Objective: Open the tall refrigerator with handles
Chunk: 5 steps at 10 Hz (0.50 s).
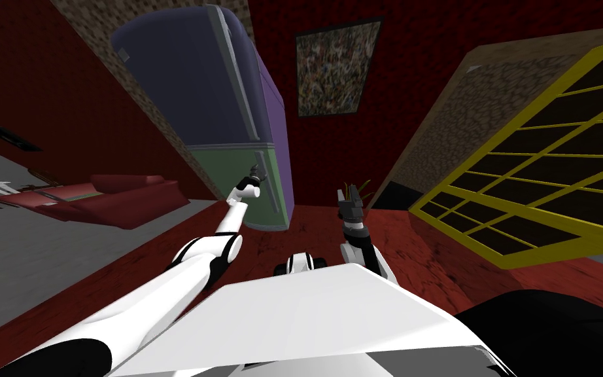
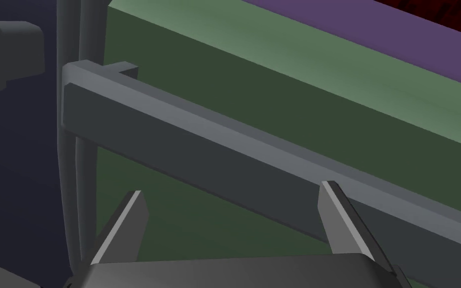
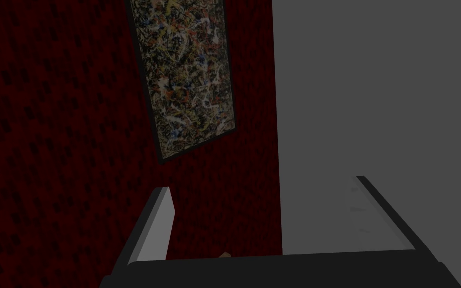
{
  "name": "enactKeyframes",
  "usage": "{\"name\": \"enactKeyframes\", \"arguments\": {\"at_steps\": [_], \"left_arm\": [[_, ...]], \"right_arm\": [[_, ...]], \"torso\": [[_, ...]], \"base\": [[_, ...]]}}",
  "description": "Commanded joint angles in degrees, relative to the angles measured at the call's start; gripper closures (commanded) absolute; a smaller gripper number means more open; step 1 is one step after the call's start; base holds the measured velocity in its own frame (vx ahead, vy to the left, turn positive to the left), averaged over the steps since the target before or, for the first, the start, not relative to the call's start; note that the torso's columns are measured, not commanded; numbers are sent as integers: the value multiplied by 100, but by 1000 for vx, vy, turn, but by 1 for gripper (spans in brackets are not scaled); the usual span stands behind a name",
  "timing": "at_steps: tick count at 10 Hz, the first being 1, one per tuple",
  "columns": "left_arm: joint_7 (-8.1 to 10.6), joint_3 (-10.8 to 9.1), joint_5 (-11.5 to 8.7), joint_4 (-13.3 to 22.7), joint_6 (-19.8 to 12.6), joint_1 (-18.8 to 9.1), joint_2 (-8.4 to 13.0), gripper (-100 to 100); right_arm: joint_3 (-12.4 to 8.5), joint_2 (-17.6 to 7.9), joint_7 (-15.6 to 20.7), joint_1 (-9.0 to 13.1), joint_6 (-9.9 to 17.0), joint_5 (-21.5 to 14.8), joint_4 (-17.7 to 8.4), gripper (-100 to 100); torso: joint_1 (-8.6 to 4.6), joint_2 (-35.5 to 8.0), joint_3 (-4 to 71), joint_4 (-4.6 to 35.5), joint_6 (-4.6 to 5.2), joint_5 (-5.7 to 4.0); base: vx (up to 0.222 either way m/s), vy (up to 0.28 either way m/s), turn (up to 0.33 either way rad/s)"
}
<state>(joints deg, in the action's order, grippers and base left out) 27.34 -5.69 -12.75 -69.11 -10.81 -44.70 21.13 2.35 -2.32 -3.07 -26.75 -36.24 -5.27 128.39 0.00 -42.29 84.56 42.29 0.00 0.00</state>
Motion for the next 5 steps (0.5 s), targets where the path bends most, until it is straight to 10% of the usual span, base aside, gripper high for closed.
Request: {"name": "enactKeyframes", "arguments": {"at_steps": [1, 5], "left_arm": [[156, -29, -102, 451, -243, -457, 96, -100], [342, -64, -234, 1040, -545, -1064, 235, -100]], "right_arm": [[0, 0, 0, 0, 0, 0, 0, 0], [0, 0, 0, 0, 0, 0, 0, 0]], "torso": [[1, 0, 0, 0, 0, 0], [1, 1, 0, 0, 0, 0]], "base": [[-5, -29, -4], [-7, -28, -2]]}}
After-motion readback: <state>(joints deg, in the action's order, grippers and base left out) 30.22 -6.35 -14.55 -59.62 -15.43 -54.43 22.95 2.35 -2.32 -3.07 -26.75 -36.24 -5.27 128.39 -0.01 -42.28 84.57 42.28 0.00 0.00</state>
